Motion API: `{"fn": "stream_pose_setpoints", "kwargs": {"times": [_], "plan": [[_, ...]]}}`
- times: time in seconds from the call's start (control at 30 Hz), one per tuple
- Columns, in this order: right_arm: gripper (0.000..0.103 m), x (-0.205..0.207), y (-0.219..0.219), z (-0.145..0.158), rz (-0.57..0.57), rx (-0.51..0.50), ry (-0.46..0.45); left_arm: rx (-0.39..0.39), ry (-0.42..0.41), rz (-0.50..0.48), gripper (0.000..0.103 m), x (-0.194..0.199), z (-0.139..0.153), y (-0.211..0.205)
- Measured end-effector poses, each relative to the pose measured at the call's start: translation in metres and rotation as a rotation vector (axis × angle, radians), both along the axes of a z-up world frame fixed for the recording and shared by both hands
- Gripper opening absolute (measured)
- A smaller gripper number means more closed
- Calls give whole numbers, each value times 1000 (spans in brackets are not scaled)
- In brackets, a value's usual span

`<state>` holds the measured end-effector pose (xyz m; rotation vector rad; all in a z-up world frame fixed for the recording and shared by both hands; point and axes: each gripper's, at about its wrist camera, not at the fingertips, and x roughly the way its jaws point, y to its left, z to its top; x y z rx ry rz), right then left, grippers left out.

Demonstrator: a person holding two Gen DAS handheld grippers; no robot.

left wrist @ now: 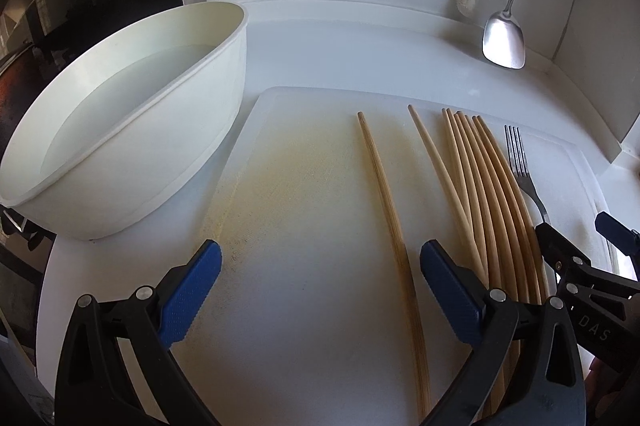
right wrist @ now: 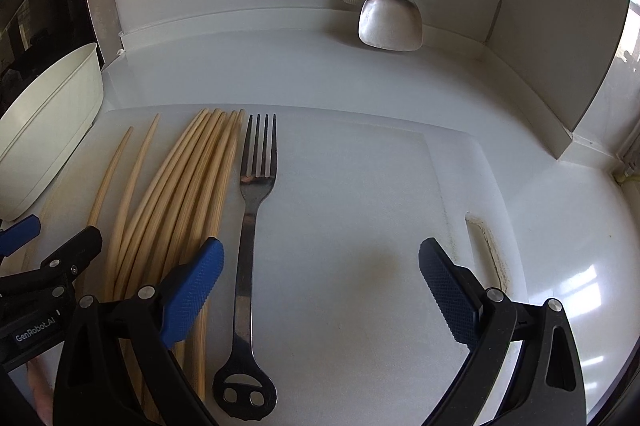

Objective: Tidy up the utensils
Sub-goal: 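Close the left tool on one wooden chopstick while the right tool grasps the fork, then carry the chopstick with the left tool while the right tool carries the fork into the bowl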

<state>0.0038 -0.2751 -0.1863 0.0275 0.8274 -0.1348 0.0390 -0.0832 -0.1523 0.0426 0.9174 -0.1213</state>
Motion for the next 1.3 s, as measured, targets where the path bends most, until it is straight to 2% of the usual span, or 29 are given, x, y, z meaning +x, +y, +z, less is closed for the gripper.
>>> {"fn": "stream_pose_setpoints", "kwargs": {"times": [0.17,0.3,0.43,0.5,0.67,0.8,0.87,0.9,1.03,1.07,1.3], "plan": [[93,1,-2,-2,12,33,3,-4,-5,-18,93,1,1,-2],[93,2,-4,-3,23,58,7,-9,-18,-29,68,-2,6,-4],[91,1,-3,-4,35,65,4,-11,-41,-66,51,-8,8,-9],[90,0,-2,-4,44,68,2,-11,-45,-91,35,-12,9,-14],[75,1,5,-2,94,55,-9,-23,-35,-128,16,-13,10,-18],[61,1,10,-1,118,51,-15,-41,-25,-142,10,-12,12,-18],[44,0,13,0,134,40,-22,-41,-29,-144,10,-12,12,-17],[40,-1,15,1,145,31,-24,-41,-32,-146,9,-13,11,-17],[15,-3,23,1,184,4,-23,-43,-34,-153,8,-14,11,-17],[11,-3,24,1,194,3,-25,-45,-34,-155,7,-14,11,-16],[7,-7,14,0,165,58,-50,-75,-27,-156,7,-15,11,-10]]}}
